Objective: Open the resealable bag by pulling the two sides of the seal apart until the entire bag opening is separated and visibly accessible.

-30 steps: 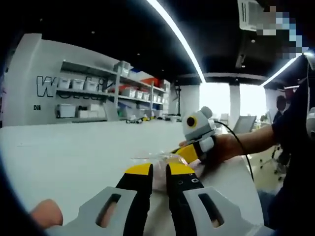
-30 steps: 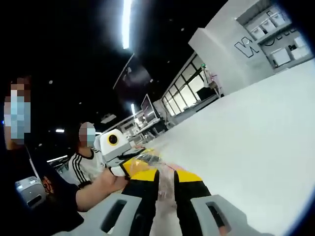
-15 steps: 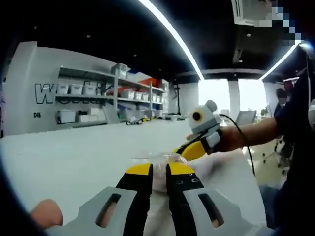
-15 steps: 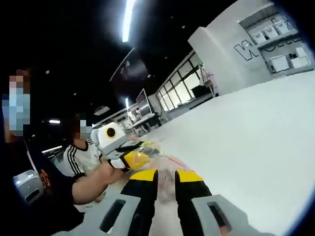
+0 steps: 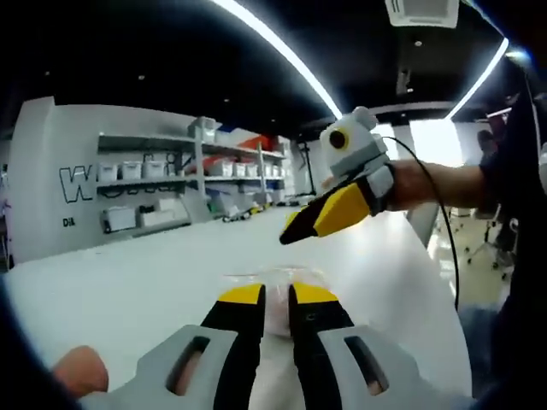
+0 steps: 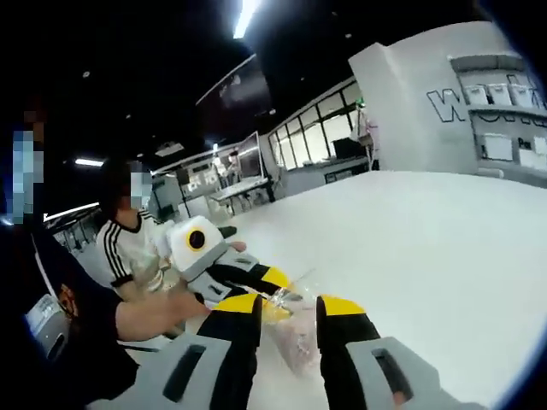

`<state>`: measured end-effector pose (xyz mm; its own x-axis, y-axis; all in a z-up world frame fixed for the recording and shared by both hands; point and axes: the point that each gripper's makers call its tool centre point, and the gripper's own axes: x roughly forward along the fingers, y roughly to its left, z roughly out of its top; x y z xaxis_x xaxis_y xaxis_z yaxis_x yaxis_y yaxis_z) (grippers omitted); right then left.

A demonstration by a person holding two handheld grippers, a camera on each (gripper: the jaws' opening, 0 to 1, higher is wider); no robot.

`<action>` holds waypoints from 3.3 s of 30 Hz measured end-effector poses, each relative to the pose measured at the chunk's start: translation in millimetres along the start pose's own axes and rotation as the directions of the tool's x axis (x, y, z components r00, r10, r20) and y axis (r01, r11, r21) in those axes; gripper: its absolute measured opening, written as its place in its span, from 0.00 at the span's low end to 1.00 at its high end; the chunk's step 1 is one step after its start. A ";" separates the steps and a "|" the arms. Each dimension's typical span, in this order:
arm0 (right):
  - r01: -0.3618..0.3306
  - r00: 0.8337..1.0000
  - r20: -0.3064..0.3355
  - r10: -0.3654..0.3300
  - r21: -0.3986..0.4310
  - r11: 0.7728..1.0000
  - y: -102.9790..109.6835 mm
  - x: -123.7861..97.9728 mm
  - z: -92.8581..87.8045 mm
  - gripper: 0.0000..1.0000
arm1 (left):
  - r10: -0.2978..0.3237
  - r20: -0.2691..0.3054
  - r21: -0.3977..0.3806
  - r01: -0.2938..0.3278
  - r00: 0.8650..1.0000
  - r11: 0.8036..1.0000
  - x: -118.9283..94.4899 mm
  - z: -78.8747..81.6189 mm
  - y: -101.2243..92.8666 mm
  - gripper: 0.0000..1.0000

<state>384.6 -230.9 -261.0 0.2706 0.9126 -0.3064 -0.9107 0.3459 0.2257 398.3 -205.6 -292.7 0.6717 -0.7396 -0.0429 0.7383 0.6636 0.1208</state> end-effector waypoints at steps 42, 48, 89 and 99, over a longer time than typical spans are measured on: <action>0.081 0.976 -0.195 -0.092 -0.066 0.995 7.8 7.9 -16.7 0.11 | 0.005 0.002 0.141 -0.005 1.000 0.990 0.2 7.0 -11.3 0.11; 0.081 0.974 -0.209 -0.092 -0.060 0.995 7.2 9.2 -17.8 0.10 | 0.003 0.002 0.153 -0.003 1.000 0.988 -0.1 7.7 -12.7 0.11; 0.068 0.986 -0.157 -0.061 0.038 0.997 14.2 3.9 -18.8 0.03 | -0.012 0.002 0.164 0.011 1.000 0.986 0.7 8.2 -16.5 0.10; 0.072 0.983 -0.169 -0.064 0.040 0.997 11.9 3.9 -24.8 0.00 | -0.014 0.003 0.169 0.013 1.000 0.986 0.6 8.7 -17.3 0.10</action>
<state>367.1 -228.5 -282.5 0.2718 0.8383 -0.4725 -0.8755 0.4193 0.2403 385.4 -218.5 -286.2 0.6613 -0.7490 -0.0414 0.7260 0.6253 0.2861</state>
